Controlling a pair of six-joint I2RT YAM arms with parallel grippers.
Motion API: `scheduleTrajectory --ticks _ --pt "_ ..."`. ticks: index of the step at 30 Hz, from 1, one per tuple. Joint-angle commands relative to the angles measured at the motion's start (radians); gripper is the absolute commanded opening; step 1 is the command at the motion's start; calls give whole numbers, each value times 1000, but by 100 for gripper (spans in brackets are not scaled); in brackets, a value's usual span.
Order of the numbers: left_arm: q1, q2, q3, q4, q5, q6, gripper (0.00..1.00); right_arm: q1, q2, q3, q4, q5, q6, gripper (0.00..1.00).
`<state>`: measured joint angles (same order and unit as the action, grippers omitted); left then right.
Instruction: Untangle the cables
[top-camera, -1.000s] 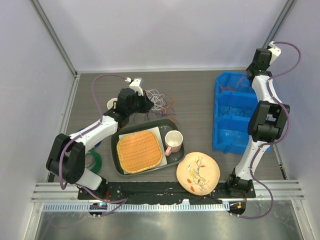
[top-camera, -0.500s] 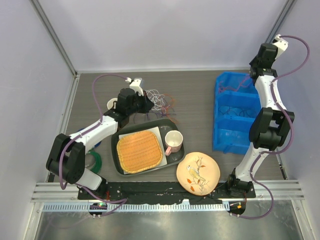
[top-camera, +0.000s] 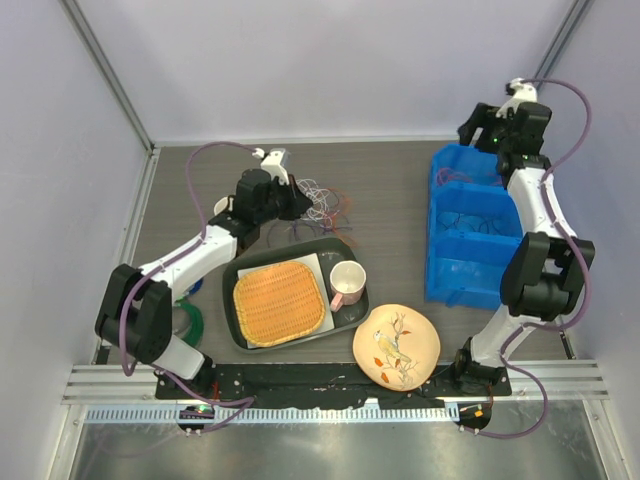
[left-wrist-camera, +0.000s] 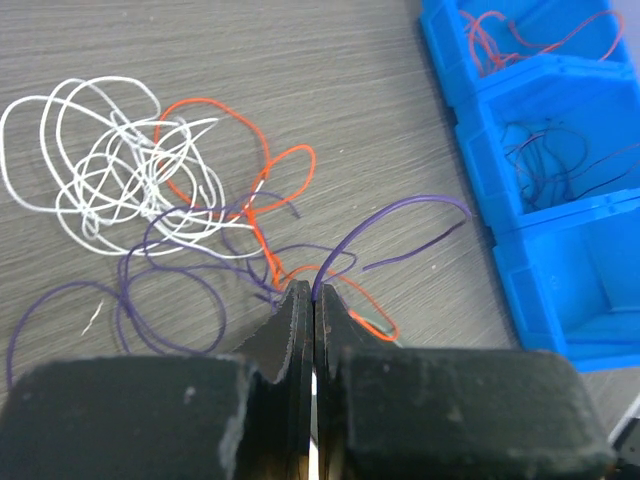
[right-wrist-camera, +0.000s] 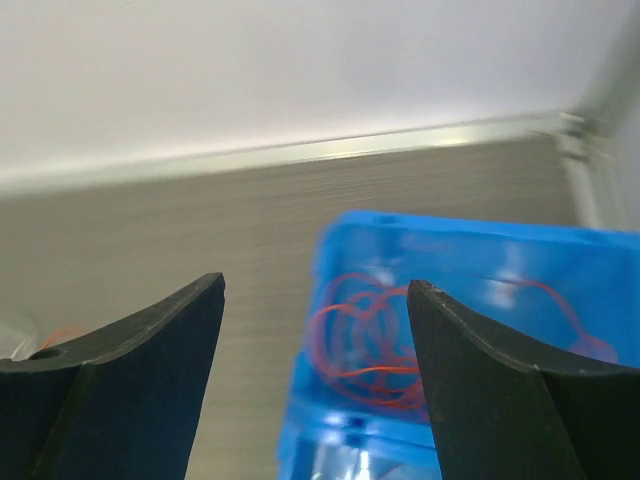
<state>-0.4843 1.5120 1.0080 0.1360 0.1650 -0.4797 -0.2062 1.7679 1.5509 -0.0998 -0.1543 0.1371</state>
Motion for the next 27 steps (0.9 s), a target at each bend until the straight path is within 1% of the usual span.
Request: scheduleTrajectory --ticks 1,2,3,4,5,6,8,9,10,11,12,13,14,15,16,18,19,21,22,25,27 --pt "1 2 105 -21 57 -51 0 91 -140 -116 141 -624 -230 80" --pt "1 4 148 -32 85 -54 0 111 -169 -174 144 -651 -310 81" --pt "0 4 168 -47 99 -57 0 164 -186 -205 149 -668 -361 83" --pt "1 4 190 -53 111 -63 0 192 -203 -254 143 -704 -419 84" --pt "0 2 239 -61 132 -63 0 220 -231 -271 76 -712 -565 84" --pt "1 -1 263 -73 143 -63 0 290 -243 -288 39 -715 -635 84" --pt "1 -16 325 -79 168 -62 0 344 -269 -331 -49 -729 -756 84" --pt "1 -25 336 -46 203 -65 0 376 -292 -350 -46 -746 -815 84" --pt "0 -36 342 -21 220 -74 0 384 -303 -395 35 -764 -803 84" --pt "0 -56 342 6 235 -95 0 392 -311 -419 95 -807 -762 85" --pt "0 -62 348 43 264 -105 0 409 -320 -437 171 -821 -652 85" --pt "0 -68 372 45 268 -115 0 415 -320 -477 312 -833 -590 85" --pt "0 -69 391 36 268 -128 0 424 -321 -498 396 -838 -523 85" --pt "0 -65 411 7 272 -129 0 435 -314 -523 487 -840 -379 84" --pt "0 -62 446 -2 277 -132 0 461 -309 -566 659 -840 -329 85" --pt "-3 -53 468 4 295 -158 0 488 -289 -586 789 -808 -214 85" --pt "-4 -50 486 8 320 -169 0 516 -262 -589 884 -795 -109 85" --pt "-13 -32 507 11 329 -192 0 536 -228 -583 965 -774 -18 84" --pt "-16 -24 532 8 330 -195 0 539 -191 -571 1015 -795 40 84" --pt "-25 0 585 -10 334 -201 0 542 -147 -557 1074 -823 96 83" --pt "-23 5 609 -26 329 -201 0 548 -127 -554 1086 -841 93 83"
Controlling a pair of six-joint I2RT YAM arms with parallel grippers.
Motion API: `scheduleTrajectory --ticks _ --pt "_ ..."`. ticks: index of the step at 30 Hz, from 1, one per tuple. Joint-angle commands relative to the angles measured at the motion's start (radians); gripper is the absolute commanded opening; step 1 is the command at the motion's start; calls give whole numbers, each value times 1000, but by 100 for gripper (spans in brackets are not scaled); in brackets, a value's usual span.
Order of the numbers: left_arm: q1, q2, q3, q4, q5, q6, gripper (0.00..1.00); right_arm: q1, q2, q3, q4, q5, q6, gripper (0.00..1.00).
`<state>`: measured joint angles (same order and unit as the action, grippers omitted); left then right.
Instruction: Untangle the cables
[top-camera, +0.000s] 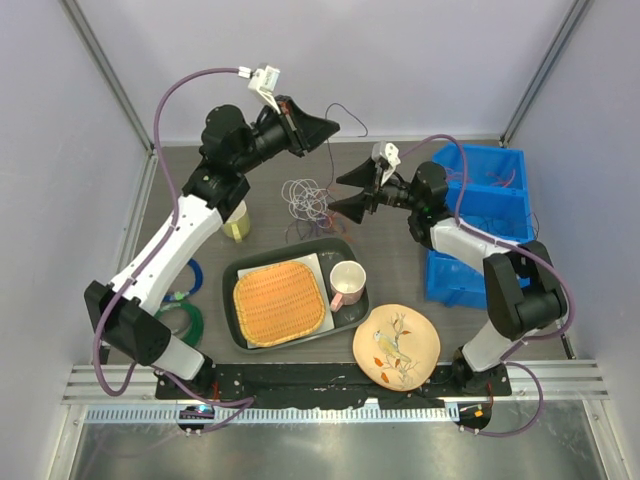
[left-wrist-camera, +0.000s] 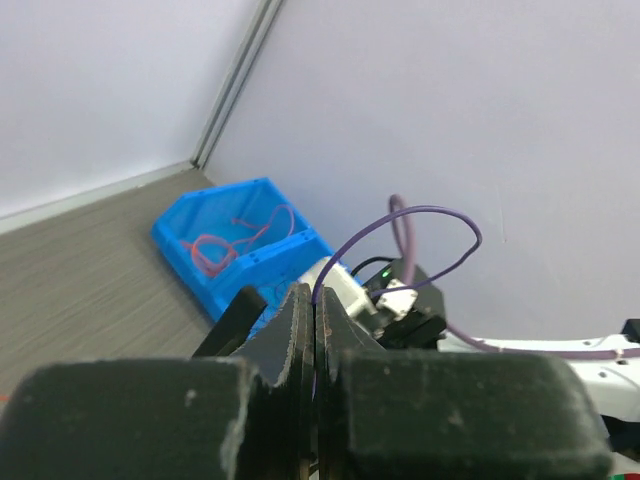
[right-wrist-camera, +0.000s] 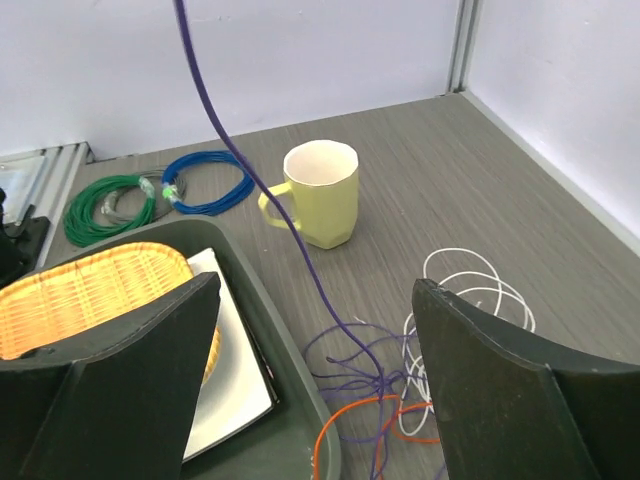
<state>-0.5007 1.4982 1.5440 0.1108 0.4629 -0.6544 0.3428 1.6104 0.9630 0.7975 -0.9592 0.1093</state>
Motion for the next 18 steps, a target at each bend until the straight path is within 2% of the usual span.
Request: scheduleTrajectory --ticks 1,3,6,9,11,13,18 --pt "-7 20 93 0 33 -27 0 1 40 45 178 -94 113 83" --pt "-9 22 119 -8 33 -28 0 7 68 59 170 -133 99 82" --pt "-7 22 185 -29 40 -22 0 7 95 77 135 -76 49 82" --pt "-9 17 209 -40 49 -19 0 15 117 114 -1 -3 -40 79" --pt "-7 10 215 -48 52 -16 0 21 132 137 -93 36 -81 73" --pt "-7 4 217 -51 51 -11 0 30 158 175 -173 60 -103 70" --pt "-7 -10 220 -56 51 -1 0 67 181 187 -179 46 -127 70"
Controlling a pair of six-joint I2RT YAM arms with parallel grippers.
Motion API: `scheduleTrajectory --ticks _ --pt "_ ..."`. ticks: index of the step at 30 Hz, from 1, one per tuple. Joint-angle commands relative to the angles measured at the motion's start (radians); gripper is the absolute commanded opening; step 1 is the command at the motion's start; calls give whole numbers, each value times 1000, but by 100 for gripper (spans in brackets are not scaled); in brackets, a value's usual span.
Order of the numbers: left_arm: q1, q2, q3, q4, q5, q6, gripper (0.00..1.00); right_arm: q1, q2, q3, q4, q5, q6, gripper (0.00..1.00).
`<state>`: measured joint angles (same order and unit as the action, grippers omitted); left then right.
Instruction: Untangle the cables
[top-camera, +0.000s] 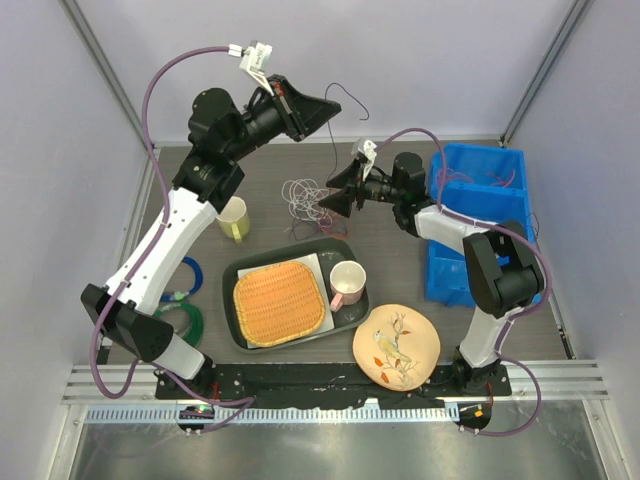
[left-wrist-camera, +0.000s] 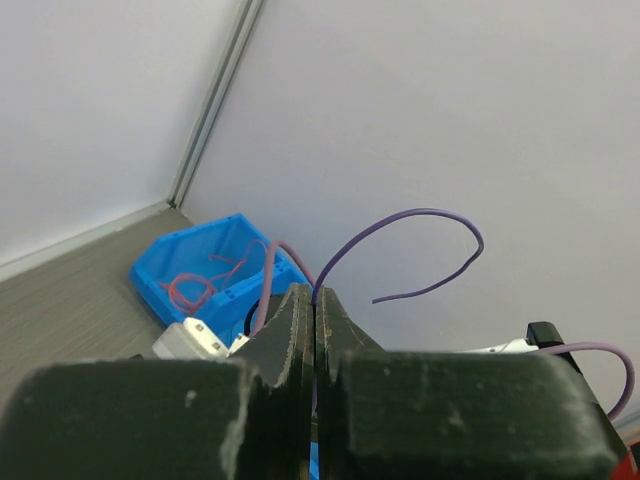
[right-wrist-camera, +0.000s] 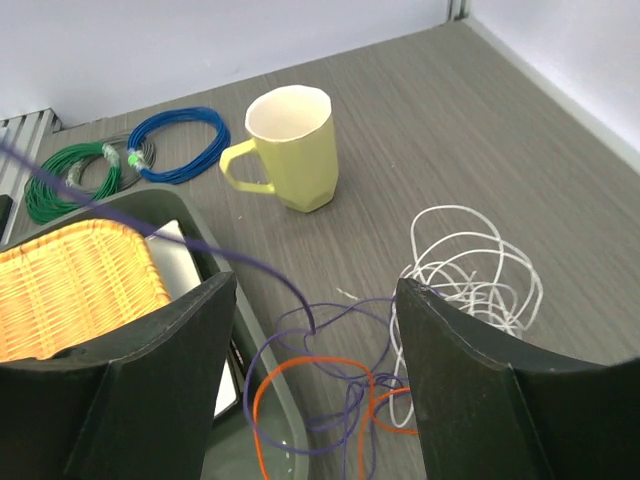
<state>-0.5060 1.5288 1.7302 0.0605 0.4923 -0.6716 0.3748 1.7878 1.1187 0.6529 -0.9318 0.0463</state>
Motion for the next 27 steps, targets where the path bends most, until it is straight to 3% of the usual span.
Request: scheduleTrajectory --ticks 1,6,8,9,13,19,20,23,24,25,27 --pt "-3 -42 34 -8 20 18 0 38 4 30 -36 27 -66 70" --pt "-3 -62 14 -5 22 21 0 47 4 7 49 67 -13 59" --pt "-2 -74 -3 -1 12 26 0 47 18 33 56 39 15 14" --pt "-2 -90 -11 -2 2 39 0 47 22 53 -25 40 1 1" --pt "-2 -156 -56 -106 -105 116 0 47 -4 105 -205 192 -74 1" --pt "-2 -289 -357 -168 -369 133 3 35 -146 147 -415 546 -80 1" --pt "0 -300 -424 -175 -411 132 7 30 -162 156 -452 659 -68 1" --pt "1 -294 -535 -185 -440 176 58 -13 -225 182 -515 780 27 1" --pt "1 -289 -553 -189 -422 181 85 -29 -247 196 -535 781 77 1" --pt "0 -283 -567 -194 -408 193 97 -68 -260 216 -559 778 99 1" --pt "0 -260 -590 -218 -393 211 100 -103 -281 285 -634 780 134 1"
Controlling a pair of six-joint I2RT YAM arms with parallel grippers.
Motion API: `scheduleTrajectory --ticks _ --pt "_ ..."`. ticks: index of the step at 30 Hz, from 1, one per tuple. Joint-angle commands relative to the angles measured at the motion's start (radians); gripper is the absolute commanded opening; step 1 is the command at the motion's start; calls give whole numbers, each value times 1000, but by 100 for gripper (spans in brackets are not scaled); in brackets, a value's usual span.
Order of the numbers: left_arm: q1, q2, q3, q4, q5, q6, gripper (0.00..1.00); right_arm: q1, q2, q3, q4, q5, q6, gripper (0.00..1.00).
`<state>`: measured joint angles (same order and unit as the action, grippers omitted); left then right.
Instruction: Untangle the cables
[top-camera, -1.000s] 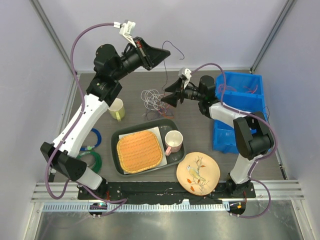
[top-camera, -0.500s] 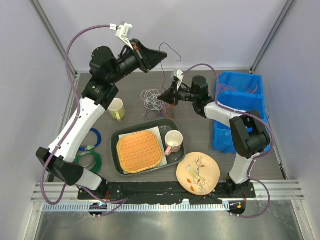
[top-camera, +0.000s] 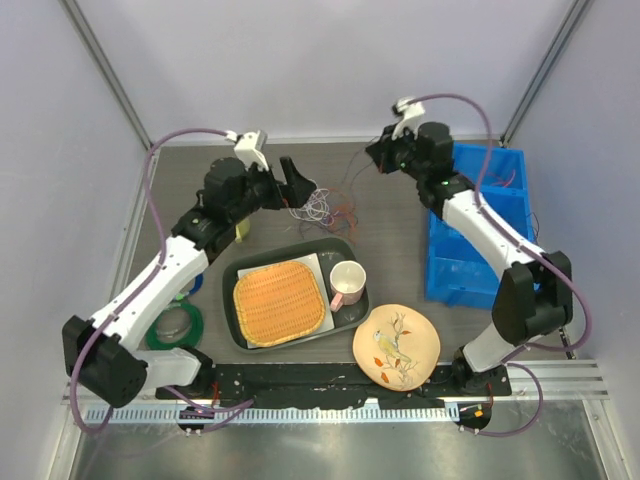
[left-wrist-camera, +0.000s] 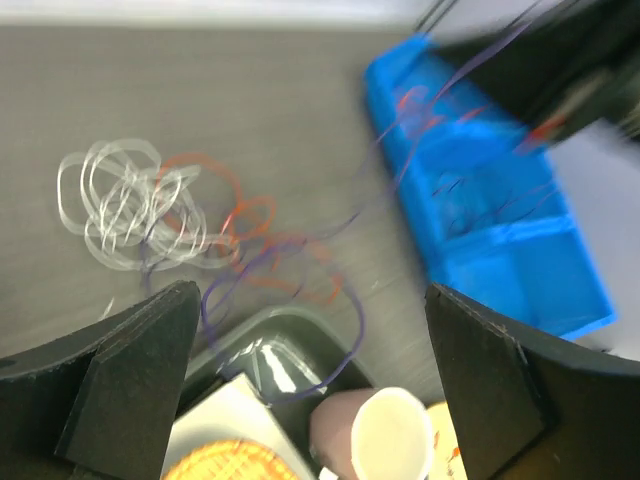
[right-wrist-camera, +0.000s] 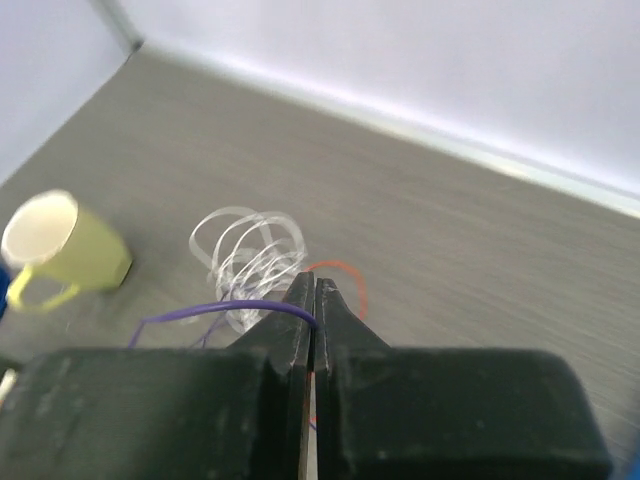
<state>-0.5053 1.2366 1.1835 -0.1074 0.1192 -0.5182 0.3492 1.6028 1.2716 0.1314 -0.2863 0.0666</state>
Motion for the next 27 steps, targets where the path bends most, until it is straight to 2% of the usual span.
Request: scheduleTrajectory --ticks 1,8,14,18,24,27 --pt "-1 41 -48 -58 -9 66 100 -110 -119 155 -125 133 148 1" --pt "1 76 -117 -34 5 78 100 -242 -153 421 -380 239 190 1" --pt "-1 152 -124 1 5 76 100 -366 -107 635 -512 193 242 1" --pt "-1 234 -88 -12 25 76 100 -377 -95 719 -542 145 257 1" --pt "-1 296 -74 -37 19 84 100 -388 -47 912 -621 282 194 1" --pt "1 297 -79 -32 25 89 100 -395 -11 1043 -659 430 150 1"
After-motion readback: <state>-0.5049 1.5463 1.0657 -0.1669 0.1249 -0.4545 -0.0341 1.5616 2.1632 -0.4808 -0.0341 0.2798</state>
